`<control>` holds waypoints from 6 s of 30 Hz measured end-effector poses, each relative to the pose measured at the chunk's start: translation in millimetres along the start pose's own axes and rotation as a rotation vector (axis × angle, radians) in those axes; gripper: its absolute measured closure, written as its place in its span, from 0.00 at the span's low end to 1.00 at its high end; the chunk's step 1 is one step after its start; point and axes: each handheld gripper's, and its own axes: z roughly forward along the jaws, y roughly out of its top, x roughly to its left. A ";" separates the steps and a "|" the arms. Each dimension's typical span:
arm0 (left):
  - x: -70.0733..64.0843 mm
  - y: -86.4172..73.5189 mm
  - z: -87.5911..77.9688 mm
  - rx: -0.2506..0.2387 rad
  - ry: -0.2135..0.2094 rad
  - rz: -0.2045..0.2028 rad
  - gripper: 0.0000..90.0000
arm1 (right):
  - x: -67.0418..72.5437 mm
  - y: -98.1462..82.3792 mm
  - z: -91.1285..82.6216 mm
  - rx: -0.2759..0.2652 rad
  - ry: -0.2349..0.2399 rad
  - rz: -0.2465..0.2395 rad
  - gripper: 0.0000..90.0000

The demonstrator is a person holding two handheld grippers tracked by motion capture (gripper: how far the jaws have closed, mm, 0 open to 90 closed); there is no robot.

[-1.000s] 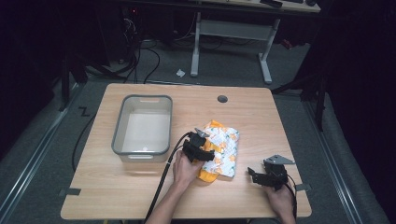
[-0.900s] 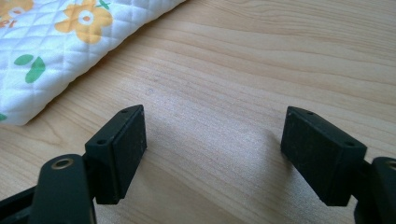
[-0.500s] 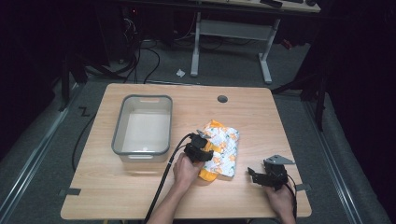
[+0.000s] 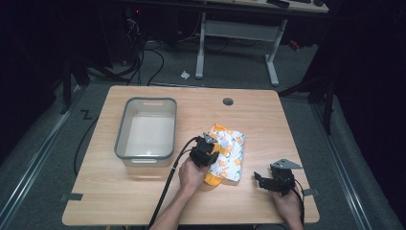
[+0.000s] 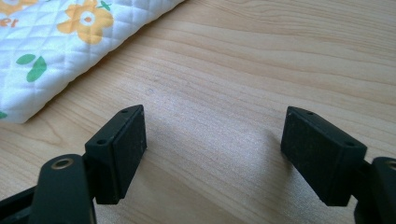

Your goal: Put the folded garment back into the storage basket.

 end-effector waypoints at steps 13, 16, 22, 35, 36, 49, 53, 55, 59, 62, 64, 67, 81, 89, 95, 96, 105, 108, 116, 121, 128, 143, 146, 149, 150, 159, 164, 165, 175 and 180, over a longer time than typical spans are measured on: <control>1.7 5.4 -25.8 -0.079 -0.042 -0.010 0.86 | 0.0 0.0 0.0 0.000 0.000 0.000 0.25; 3.8 6.0 -31.2 -0.093 -0.049 -0.013 0.86 | 0.0 0.0 0.0 0.000 0.000 0.000 0.25; 5.7 6.7 -40.6 -0.115 -0.066 -0.018 0.86 | 0.0 0.0 0.0 0.000 0.000 0.000 0.25; 11.7 8.3 -56.8 -0.156 -0.100 -0.035 0.86 | -0.1 0.0 0.0 0.000 0.000 -0.002 0.25; 11.9 8.7 -58.2 -0.158 -0.098 -0.029 0.86 | -0.1 -0.1 0.0 0.000 0.000 -0.002 0.25; 20.6 20.0 -80.9 -0.205 -0.094 -0.036 0.86 | 0.0 -0.1 -0.1 0.001 0.000 -0.001 0.25; 22.8 25.1 -88.5 -0.217 -0.091 -0.028 0.86 | 0.0 -0.1 -0.1 0.001 0.000 -0.001 0.25; 25.0 26.6 -93.0 -0.223 -0.088 -0.033 0.86 | 0.1 0.0 -0.2 0.002 0.001 0.001 0.25; 31.0 27.9 -101.6 -0.245 -0.089 -0.045 0.86 | 0.0 -0.1 -0.1 0.001 0.001 -0.001 0.25; 36.3 27.4 -106.8 -0.259 -0.095 -0.063 0.86 | 0.0 -0.1 -0.1 0.001 0.001 -0.001 0.25; 39.0 27.2 -110.1 -0.266 -0.097 -0.073 0.86 | 0.0 -0.1 -0.1 0.001 0.001 -0.001 0.25; 41.4 28.6 -115.1 -0.270 -0.096 -0.072 0.86 | 0.0 -0.1 -0.1 0.001 0.001 -0.001 0.25; 58.2 29.6 -139.7 -0.300 -0.059 -0.082 0.86 | 0.0 -0.1 -0.1 0.001 0.001 -0.001 0.25; 67.0 31.1 -153.4 -0.317 -0.045 -0.088 0.86 | 0.0 -0.1 -0.1 0.001 0.001 -0.001 0.25; 77.3 29.1 -161.1 -0.326 -0.034 -0.106 0.86 | 0.0 -0.1 -0.1 0.001 0.001 -0.001 0.25; 78.5 28.8 -162.0 -0.325 -0.031 -0.108 0.86 | 0.0 -0.1 -0.1 0.001 0.001 -0.001 0.25; 88.2 28.0 -180.1 -0.326 0.015 -0.112 0.86 | -0.2 -0.1 -0.1 0.001 0.001 0.000 0.25; 92.5 27.3 -185.1 -0.326 0.026 -0.115 0.86 | -0.1 -0.1 -0.1 0.001 0.000 0.001 0.25; 104.7 24.2 -190.9 -0.316 0.046 -0.126 0.86 | -0.1 0.0 -0.1 0.001 0.001 0.001 0.25; 111.3 22.0 -193.9 -0.318 0.049 -0.138 0.86 | -0.1 -0.1 -0.1 0.001 0.001 0.001 0.25; 122.3 18.0 -197.5 -0.308 0.066 -0.151 0.86 | -0.1 -0.1 -0.1 0.001 0.001 0.001 0.25; 143.5 12.5 -199.1 -0.289 0.091 -0.180 0.86 | -0.1 -0.1 -0.1 0.001 0.000 0.001 0.25; 148.1 11.3 -196.1 -0.276 0.091 -0.191 0.86 | -0.1 0.0 -0.1 0.001 0.000 0.001 0.25; 152.0 11.6 -190.2 -0.252 0.091 -0.190 0.86 | -0.1 -0.1 -0.1 0.001 0.000 0.001 0.25; 152.8 11.6 -188.3 -0.245 0.094 -0.191 0.86 | -0.1 -0.1 -0.1 0.001 0.000 0.001 0.25; 166.4 5.6 -175.2 -0.168 0.154 -0.192 0.86 | -0.1 0.0 0.0 0.001 0.000 0.001 0.25; 175.2 2.1 -164.1 -0.114 0.180 -0.201 0.85 | -0.1 -0.1 -0.1 0.001 0.000 0.000 0.25; 176.6 1.8 -161.6 -0.106 0.187 -0.201 0.85 | -0.1 -0.1 -0.1 0.001 0.000 0.000 0.25; 187.9 0.9 -136.9 -0.003 0.229 -0.194 0.85 | -0.2 -0.1 -0.1 0.001 -0.001 0.000 0.25; 189.7 0.1 -125.1 0.054 0.264 -0.176 0.83 | -0.1 -0.1 -0.1 0.001 -0.001 0.000 0.25</control>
